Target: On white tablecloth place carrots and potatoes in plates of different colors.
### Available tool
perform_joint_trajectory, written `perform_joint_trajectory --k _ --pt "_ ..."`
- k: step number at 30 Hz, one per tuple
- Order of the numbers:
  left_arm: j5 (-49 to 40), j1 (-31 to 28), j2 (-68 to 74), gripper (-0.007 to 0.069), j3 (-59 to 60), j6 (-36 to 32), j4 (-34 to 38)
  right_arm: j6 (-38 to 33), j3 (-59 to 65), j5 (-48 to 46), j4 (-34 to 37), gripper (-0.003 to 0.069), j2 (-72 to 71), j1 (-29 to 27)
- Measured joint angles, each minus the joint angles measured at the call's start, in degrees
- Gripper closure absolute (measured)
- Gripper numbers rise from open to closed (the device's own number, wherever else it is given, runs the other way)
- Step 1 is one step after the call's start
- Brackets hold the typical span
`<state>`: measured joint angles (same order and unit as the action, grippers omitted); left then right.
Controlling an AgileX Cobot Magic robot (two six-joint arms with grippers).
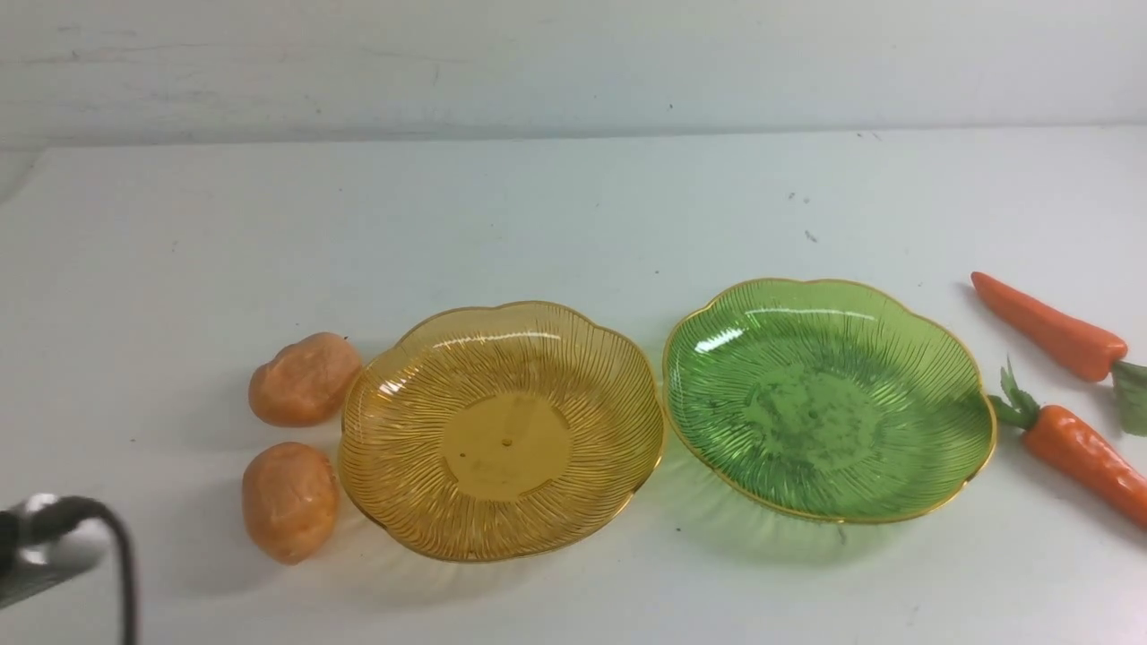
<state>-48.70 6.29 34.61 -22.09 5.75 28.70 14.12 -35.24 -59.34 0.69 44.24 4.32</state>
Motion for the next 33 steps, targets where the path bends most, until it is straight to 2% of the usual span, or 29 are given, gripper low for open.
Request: perform_joint_trajectory --k 8,13,18,19,20,21,25,33 --pt "-0.69 0.0 11.31 0.0627 -5.03 -6.61 -2.04 4.53 -6.54 2.89 -7.54 0.0626 16.65 0.0" --pt "-0.69 0.0 13.34 0.0627 -6.79 -9.09 -2.1 5.64 -11.54 5.61 -10.28 0.0548 24.95 0.0" --pt "-0.75 0.0 13.34 0.0627 -6.97 -9.8 -2.17 5.48 -16.61 7.02 -12.78 0.0418 33.76 0.0" --pt "-0.75 0.0 13.34 0.0627 -7.02 -9.85 -2.17 5.12 -19.45 7.23 -14.54 0.0339 38.22 0.0" --pt "-0.75 0.0 13.34 0.0627 -7.02 -9.85 -2.17 5.12 -19.74 7.28 -14.72 0.033 38.69 0.0" --pt "-0.75 0.0 13.34 0.0627 -7.02 -9.85 -2.17 4.99 -21.7 7.34 -16.11 0.0272 41.91 0.0" --pt "-0.75 0.0 13.34 0.0627 -7.02 -9.85 -2.17 4.65 -25.74 7.68 -20.06 0.0139 50.93 0.0" --pt "-0.75 0.0 13.34 0.0627 -7.02 -9.85 -2.17 3.41 -28.22 7.93 -25.52 0.0107 62.42 0.0"
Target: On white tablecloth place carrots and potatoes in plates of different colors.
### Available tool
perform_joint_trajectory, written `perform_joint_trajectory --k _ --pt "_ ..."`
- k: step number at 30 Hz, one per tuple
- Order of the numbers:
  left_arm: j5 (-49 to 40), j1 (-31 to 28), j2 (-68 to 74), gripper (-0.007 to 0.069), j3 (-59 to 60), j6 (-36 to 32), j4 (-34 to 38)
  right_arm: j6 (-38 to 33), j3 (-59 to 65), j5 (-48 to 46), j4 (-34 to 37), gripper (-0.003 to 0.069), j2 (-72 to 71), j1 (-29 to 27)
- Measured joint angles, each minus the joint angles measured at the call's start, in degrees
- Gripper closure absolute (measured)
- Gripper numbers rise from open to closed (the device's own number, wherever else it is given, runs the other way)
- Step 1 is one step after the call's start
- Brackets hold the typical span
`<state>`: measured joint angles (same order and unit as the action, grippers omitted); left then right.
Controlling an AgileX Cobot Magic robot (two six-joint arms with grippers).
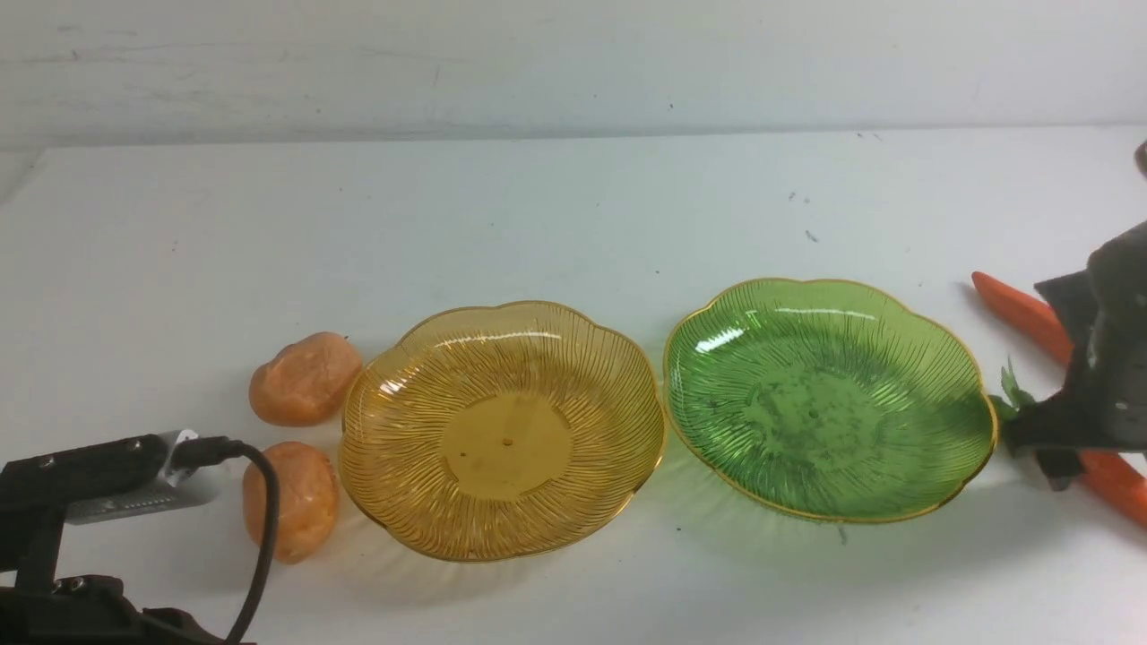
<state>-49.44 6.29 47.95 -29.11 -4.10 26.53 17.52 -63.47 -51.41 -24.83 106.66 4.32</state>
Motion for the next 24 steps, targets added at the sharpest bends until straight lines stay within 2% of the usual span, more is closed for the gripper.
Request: perform_joint_trajectory --k 2,3,4,5,6,9,12,15,18,19,20,22,24 --pt "0.0 0.0 0.0 0.0627 0.0 0.0 0.0 -0.77 -0.3 -0.07 -1.14 0.0116 1.74 0.0" --pt "0.0 0.0 0.0 0.0627 0.0 0.0 0.0 -1.51 -0.49 -0.37 -1.51 0.0133 2.2 0.0" --pt "0.0 0.0 0.0 0.0627 0.0 0.0 0.0 -2.59 -0.69 -0.85 -1.81 0.018 2.51 0.0" --pt "0.0 0.0 0.0 0.0627 0.0 0.0 0.0 -2.74 -0.69 -0.85 -1.81 0.0189 2.51 0.0" --pt "0.0 0.0 0.05 0.0627 0.0 0.0 0.0 -4.17 -1.17 -3.16 -1.69 0.0299 2.56 0.0" --pt "0.0 0.0 0.07 0.0627 0.0 0.0 0.0 -5.77 -3.11 -7.79 -1.34 0.0404 2.34 0.0" --pt "0.0 0.0 0.18 0.0627 0.0 0.0 0.0 -6.65 -7.0 -13.49 -0.62 0.039 0.47 0.0" --pt "0.0 0.0 0.18 0.0627 0.0 0.0 0.0 -6.97 -13.8 -17.19 4.15 0.039 -3.99 0.0" --pt "0.0 0.0 0.18 0.0627 0.0 0.0 0.0 -11.21 -18.67 -16.95 16.59 0.039 -7.86 1.14" --pt "0.0 0.0 0.18 0.0627 0.0 0.0 0.0 -11.62 -18.91 -16.79 18.45 0.039 -8.0 1.29" --pt "0.0 0.0 0.18 0.0627 0.0 0.0 0.0 -14.98 -19.13 -14.93 24.83 0.039 -8.3 2.75" --pt "0.0 0.0 0.18 0.0627 0.0 0.0 -0.05 -18.42 -19.0 -11.14 30.43 0.039 -6.88 5.94" --pt "0.0 0.0 0.18 0.0627 0.0 0.0 -0.05 -20.36 -18.8 -7.08 31.89 0.039 -2.4 10.41"
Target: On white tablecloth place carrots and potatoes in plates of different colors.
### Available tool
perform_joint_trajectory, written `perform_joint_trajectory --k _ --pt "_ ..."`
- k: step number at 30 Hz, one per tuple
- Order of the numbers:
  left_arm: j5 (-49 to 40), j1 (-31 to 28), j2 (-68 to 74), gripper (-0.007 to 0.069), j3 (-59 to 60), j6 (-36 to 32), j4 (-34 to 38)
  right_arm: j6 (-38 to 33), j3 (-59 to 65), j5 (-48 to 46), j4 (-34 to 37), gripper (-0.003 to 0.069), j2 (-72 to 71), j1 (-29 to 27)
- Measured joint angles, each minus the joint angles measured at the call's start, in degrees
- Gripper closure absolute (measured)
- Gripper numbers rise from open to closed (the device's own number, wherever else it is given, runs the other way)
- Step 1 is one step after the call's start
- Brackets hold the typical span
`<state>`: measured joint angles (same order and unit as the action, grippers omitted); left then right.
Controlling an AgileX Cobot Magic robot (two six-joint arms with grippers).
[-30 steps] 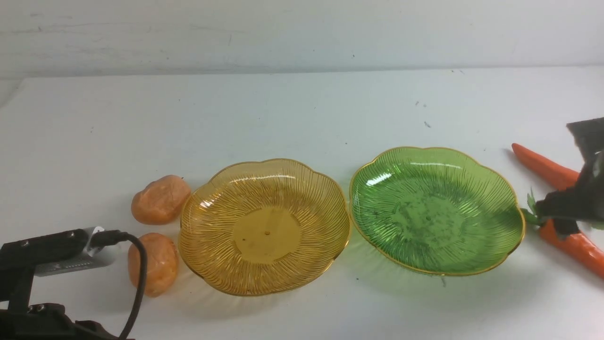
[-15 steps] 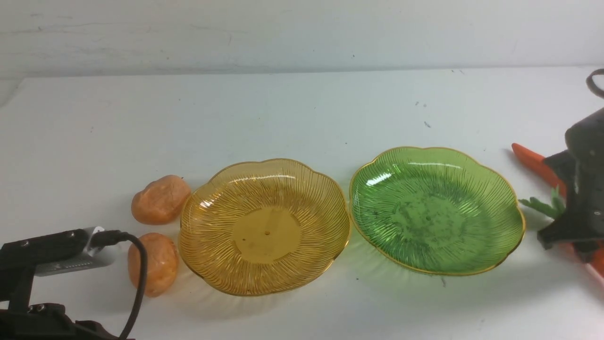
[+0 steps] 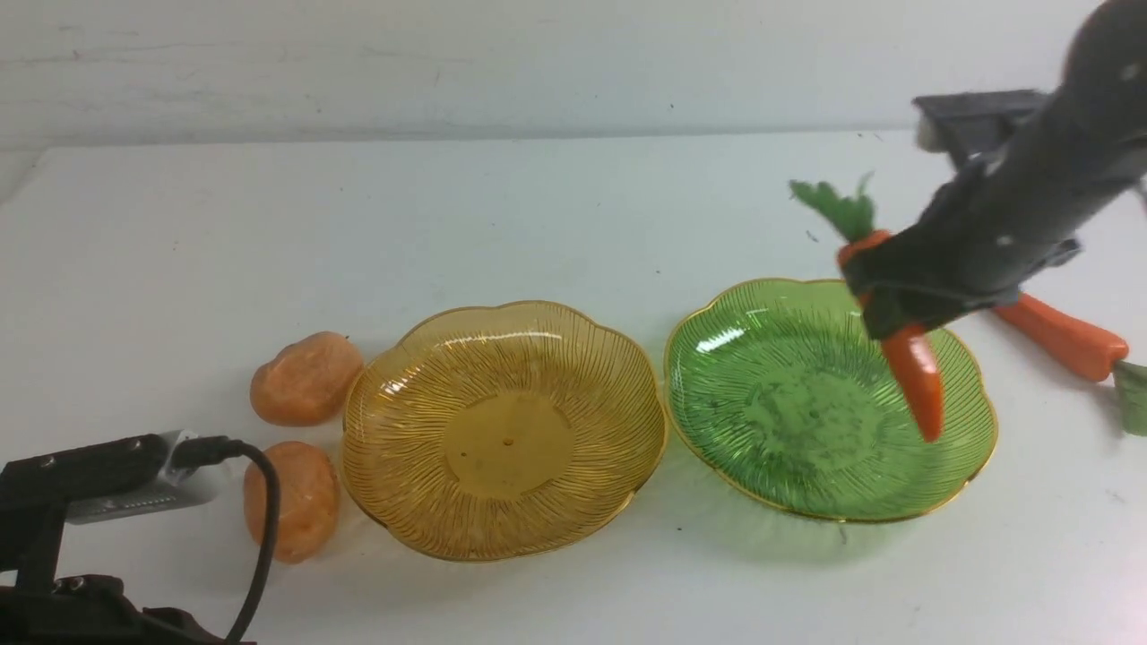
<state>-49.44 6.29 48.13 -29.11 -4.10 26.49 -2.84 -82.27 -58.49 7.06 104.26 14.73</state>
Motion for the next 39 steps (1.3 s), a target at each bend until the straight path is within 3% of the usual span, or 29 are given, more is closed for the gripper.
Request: perform_joint_trajectory --k 2,4,6,9,11,13,17,18,20,24,27,30,39 --pt "-0.05 0.0 0.0 0.0627 0.0 0.0 0.0 -0.23 0.0 0.78 -2.39 0.0387 3.85 2.46" --pt "-0.28 0.0 0.0 0.0627 0.0 0.0 0.0 0.09 -0.54 0.83 -4.41 0.0335 6.57 3.9" --pt "-0.74 0.0 0.0 0.0624 0.0 0.0 0.0 0.82 -1.58 0.61 -5.92 0.0248 7.84 4.38" --pt "-0.85 0.0 0.0 0.0616 0.0 0.0 0.0 1.68 -4.52 -2.08 -8.51 0.0058 8.18 4.43" --pt "-0.85 0.0 0.0 0.0614 0.0 0.0 0.0 1.73 -7.38 -5.61 -11.64 0.002 8.18 4.43" --pt "-0.85 0.0 0.0 0.0614 0.0 0.0 0.0 1.84 -11.14 -10.32 -16.83 0.0093 8.18 3.75" --pt "-0.85 0.0 0.0 0.0614 0.0 0.0 0.0 1.4 -16.33 -11.53 -19.39 0.0498 8.18 -3.46" --pt "-0.85 0.0 0.0 0.0614 0.0 0.0 0.0 1.32 -16.62 -11.53 -19.33 0.0557 8.18 -5.13" --pt "-0.85 0.0 0.0 0.0614 0.0 -0.06 0.0 1.0 -17.24 -11.75 -18.37 0.0638 8.64 -9.28" --pt "-0.85 0.0 0.0 0.0607 0.0 -0.57 0.0 0.42 -17.39 -11.97 -15.24 0.0661 11.99 -16.56" --pt "-0.85 0.0 0.0 0.0603 0.0 -0.62 0.0 -0.87 -17.39 -11.97 -14.52 0.0629 14.54 -18.69" --pt "-0.85 0.0 0.0 0.0596 0.0 -0.62 0.0 -1.82 -17.39 -11.53 -14.52 0.0552 16.42 -19.68" --pt "-0.61 0.0 0.0 0.0586 0.0 -0.62 0.0 -2.4 -17.39 -4.02 -15.18 0.0209 19.33 -19.94"
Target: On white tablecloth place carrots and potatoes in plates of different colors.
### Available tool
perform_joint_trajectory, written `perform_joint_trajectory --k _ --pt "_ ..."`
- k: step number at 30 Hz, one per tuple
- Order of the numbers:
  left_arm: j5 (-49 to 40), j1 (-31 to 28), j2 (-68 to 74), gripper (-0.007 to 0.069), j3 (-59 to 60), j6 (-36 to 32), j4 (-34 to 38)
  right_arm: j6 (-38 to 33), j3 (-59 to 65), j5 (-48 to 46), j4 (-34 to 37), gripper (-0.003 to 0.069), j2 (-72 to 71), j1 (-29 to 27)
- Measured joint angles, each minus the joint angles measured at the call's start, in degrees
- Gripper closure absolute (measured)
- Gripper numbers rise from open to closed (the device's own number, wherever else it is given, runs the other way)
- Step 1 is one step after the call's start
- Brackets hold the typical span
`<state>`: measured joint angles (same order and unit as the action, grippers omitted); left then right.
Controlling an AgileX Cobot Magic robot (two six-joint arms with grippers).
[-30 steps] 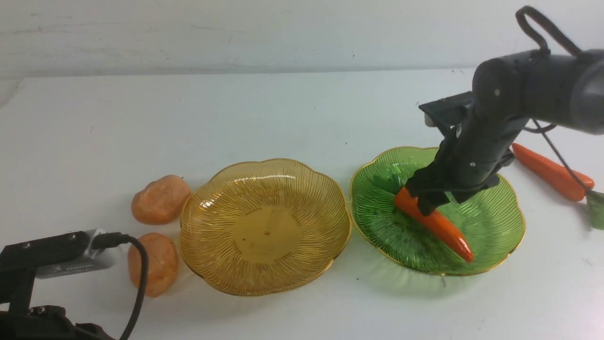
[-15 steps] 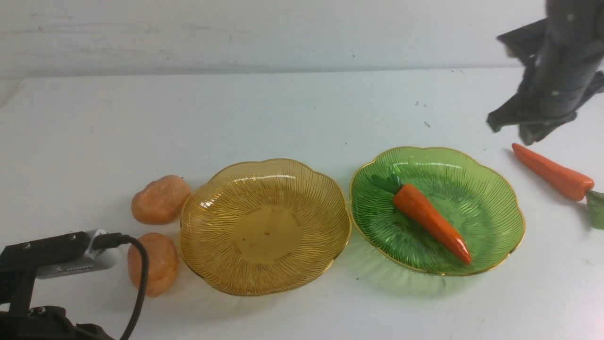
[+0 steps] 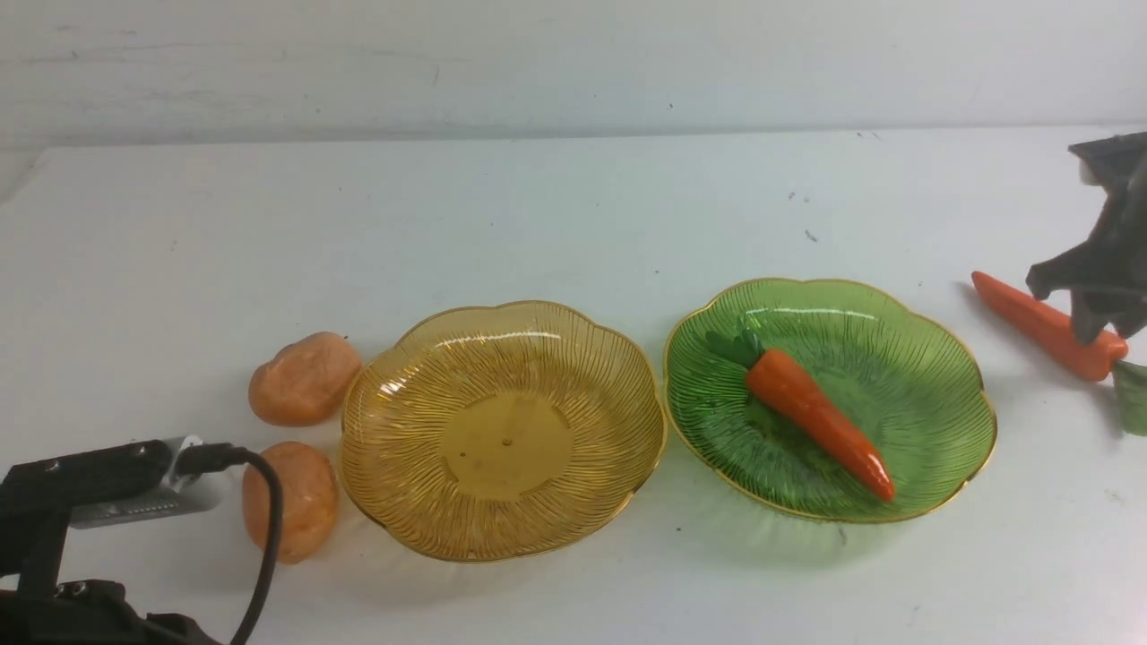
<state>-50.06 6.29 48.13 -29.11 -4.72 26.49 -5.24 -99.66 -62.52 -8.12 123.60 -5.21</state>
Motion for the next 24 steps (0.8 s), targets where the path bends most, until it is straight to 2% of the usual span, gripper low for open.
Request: perform_joint_trajectory --k 3,6,10,14,18,21,24 --pt "0.0 0.0 0.0 0.0586 0.0 0.0 0.0 -0.54 0.0 2.23 -0.4 0.0128 0.9 0.0" --pt "0.0 0.0 0.0 0.0586 0.0 0.0 0.17 -0.82 0.0 3.45 -0.74 0.0094 1.93 0.0" --pt "0.0 0.0 0.0 0.0586 0.0 0.0 0.24 -0.87 0.0 3.48 -0.92 0.0089 3.73 0.0" --pt "0.0 0.0 0.0 0.0586 0.0 0.0 0.31 -1.0 0.0 1.5 -0.98 0.0153 5.02 0.0" --pt "0.0 0.0 0.0 0.0586 0.0 0.0 0.68 -1.07 -1.05 -3.38 -1.4 0.0314 5.17 0.0" --pt "0.0 0.0 0.0 0.0586 0.0 0.0 1.01 -1.07 -3.84 -6.91 -1.4 0.031 5.07 0.0" --pt "-0.05 0.0 0.0 0.0586 0.0 0.14 1.12 1.46 -6.0 -7.14 1.66 0.031 2.18 0.0"
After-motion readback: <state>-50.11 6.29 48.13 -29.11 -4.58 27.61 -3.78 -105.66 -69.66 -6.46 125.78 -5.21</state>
